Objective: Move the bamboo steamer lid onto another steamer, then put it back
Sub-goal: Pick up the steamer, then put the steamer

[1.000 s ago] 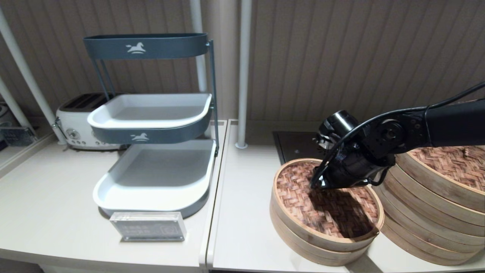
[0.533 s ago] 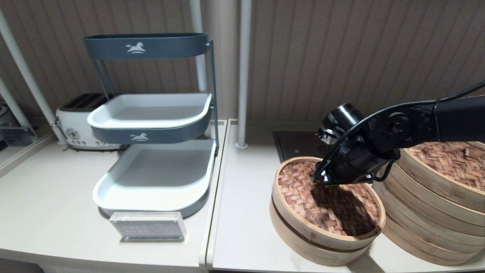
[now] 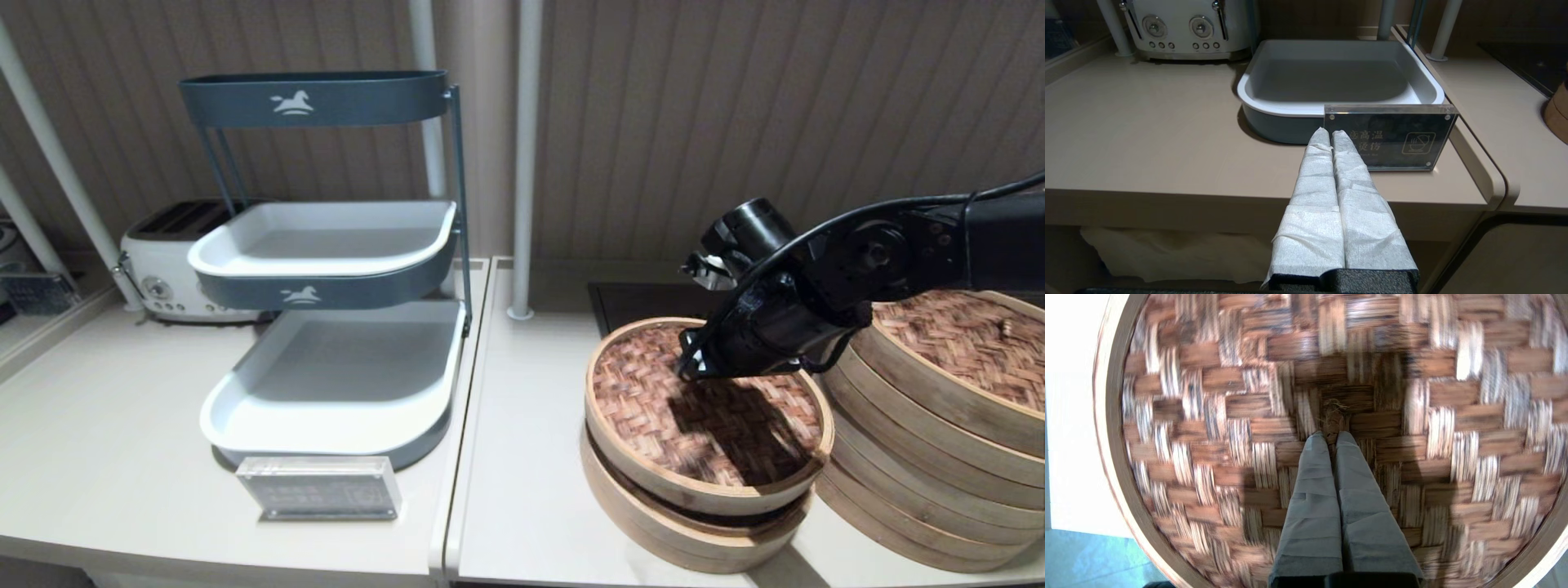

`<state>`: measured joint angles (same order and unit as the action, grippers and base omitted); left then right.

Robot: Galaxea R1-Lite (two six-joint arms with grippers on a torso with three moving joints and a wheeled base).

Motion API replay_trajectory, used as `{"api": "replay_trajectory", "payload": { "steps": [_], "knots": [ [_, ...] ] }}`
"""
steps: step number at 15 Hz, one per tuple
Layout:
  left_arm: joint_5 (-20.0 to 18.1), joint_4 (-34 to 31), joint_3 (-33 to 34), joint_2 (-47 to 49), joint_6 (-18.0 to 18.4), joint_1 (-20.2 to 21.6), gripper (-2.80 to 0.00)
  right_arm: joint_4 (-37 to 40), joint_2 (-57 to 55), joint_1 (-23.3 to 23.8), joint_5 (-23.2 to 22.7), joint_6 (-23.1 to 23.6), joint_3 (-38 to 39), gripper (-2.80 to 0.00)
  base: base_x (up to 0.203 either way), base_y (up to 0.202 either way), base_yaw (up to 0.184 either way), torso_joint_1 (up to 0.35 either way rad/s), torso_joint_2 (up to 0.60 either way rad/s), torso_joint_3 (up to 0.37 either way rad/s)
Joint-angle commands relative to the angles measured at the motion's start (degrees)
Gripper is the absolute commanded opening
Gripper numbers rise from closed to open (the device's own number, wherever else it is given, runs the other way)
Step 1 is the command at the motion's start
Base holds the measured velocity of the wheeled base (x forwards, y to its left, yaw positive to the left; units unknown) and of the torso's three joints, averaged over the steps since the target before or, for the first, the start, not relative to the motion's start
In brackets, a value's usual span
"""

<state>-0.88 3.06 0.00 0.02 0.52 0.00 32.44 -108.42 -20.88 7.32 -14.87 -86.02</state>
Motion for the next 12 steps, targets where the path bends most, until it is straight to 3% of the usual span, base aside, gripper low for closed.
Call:
{"api": "replay_trajectory", "payload": {
  "steps": [1,12],
  "knots": [
    [0.00,0.02,1.58,-0.02,0.00,0.00,-2.80,0.25,0.79,0.05,0.07,0.01,-0.82,-2.80,0.000,0.000,0.000,0.000,0.00,0.000],
    [0.00,0.02,1.58,-0.02,0.00,0.00,-2.80,8.37,3.61,0.26,0.50,0.68,-10.35,-2.80,0.000,0.000,0.000,0.000,0.00,0.000]
  ]
}}
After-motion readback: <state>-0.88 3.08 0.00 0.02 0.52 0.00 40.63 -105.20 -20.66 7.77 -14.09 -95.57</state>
